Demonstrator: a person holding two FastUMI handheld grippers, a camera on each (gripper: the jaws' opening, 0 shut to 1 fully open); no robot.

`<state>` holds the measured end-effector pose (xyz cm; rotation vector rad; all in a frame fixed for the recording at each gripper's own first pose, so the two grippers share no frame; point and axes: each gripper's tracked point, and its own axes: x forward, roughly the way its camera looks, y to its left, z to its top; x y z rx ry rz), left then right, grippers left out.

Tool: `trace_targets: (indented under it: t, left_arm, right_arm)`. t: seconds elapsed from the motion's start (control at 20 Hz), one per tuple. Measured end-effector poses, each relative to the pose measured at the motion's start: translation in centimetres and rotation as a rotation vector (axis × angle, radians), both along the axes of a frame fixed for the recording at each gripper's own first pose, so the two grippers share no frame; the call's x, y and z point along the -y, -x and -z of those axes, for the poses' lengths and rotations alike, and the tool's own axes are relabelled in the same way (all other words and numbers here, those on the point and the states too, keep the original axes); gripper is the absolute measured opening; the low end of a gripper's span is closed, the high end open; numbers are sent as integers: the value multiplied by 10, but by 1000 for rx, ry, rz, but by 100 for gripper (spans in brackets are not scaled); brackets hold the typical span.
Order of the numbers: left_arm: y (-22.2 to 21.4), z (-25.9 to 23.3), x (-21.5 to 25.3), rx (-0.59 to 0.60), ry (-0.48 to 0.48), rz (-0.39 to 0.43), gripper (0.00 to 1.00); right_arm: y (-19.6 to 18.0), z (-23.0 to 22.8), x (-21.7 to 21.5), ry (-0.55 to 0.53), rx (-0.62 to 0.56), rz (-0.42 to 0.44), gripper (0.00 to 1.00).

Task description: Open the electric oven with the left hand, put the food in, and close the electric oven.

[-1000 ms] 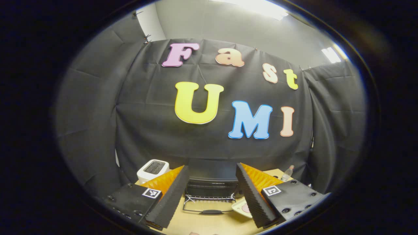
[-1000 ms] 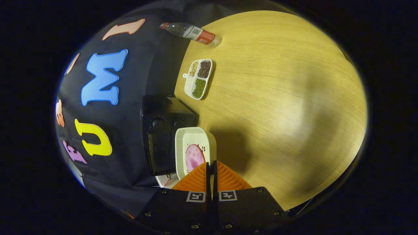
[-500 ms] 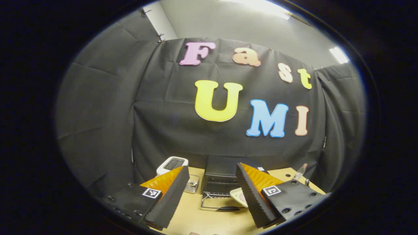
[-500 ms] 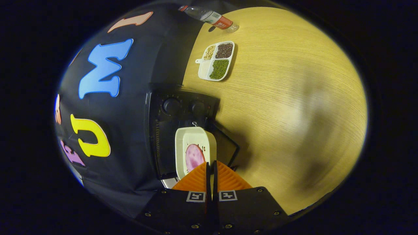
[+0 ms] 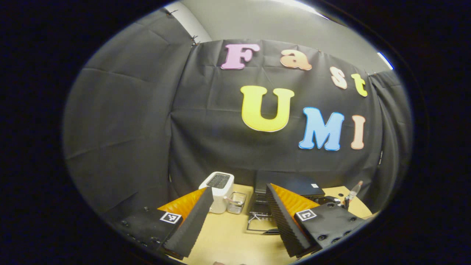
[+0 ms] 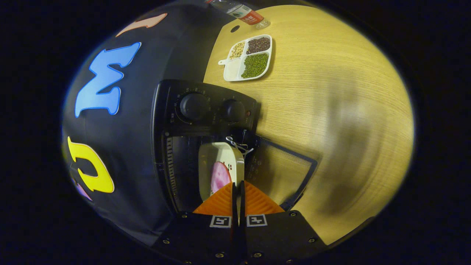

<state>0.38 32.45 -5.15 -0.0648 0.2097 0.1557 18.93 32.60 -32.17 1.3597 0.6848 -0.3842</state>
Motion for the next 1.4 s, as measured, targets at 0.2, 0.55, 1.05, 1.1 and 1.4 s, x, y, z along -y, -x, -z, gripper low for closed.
trace_targets:
  t: [0.2,0.55,1.05,1.1,1.4]
  left_arm:
    - [7,7,-14,-23,-20,-42,100]
    - [20,12,-33,-60,-56,-107,100]
    - [7,8,2,-41,-54,-85,100]
    - [3,8,10,-38,-52,-72,97]
    - [-18,4,66,-7,-39,20,100]
  right_arm:
    - [-32,9,-25,-35,1,52,1]
    - [-68,15,-51,-157,22,175,2]
    - [-64,0,-55,-87,52,-14,18]
    - [-57,-3,-54,-64,52,-61,28]
    - [-3,-43,-20,183,118,-332,28]
